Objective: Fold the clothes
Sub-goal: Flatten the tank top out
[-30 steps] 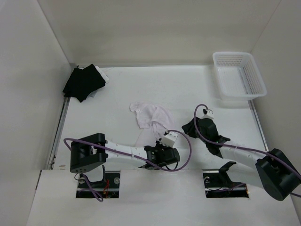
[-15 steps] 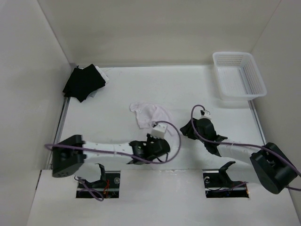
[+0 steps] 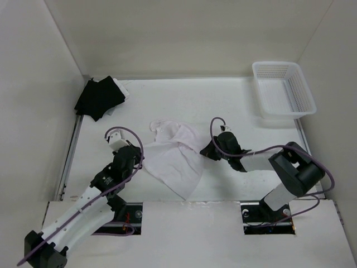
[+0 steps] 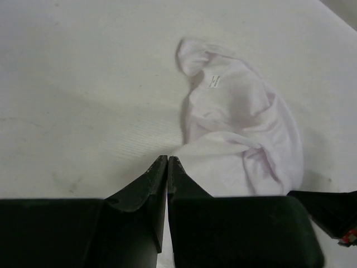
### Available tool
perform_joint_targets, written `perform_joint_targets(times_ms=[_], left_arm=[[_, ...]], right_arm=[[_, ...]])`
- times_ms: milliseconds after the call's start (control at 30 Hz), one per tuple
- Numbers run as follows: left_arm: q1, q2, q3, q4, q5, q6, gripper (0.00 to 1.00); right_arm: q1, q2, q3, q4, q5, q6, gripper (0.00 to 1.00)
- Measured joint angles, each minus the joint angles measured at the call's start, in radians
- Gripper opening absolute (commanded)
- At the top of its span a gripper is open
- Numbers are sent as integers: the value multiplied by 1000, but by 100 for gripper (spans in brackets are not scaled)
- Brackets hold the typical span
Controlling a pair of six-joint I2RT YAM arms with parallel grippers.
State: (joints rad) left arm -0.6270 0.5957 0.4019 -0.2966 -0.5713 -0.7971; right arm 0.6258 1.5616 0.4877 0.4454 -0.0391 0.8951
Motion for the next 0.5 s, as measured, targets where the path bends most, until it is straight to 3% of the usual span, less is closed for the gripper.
perform_joint_targets(times_ms=[100,167,233,300,400,500], left_arm=[[90,-27,-51,-15,61,-6,2],[133,-33,-76,-15,99,-11,2],[157,-35,-96,-11,141,-25,2],[162,-35,-117,2,170,-44,2],[146,-37,-153,29,200,-85,2],[115,-37,-186,59,211,-121,3]], right_arm=[[-63,71,103,-6,-18,6,6],[-124,126,206,-15,-24,8,17],[-183,188,325,-20,-27,6,34],[-224,227,415,-21,-30,-6,41],[-254,217,447,-26,-32,-25,42],[-232,98,312,-43,-3,-66,36]])
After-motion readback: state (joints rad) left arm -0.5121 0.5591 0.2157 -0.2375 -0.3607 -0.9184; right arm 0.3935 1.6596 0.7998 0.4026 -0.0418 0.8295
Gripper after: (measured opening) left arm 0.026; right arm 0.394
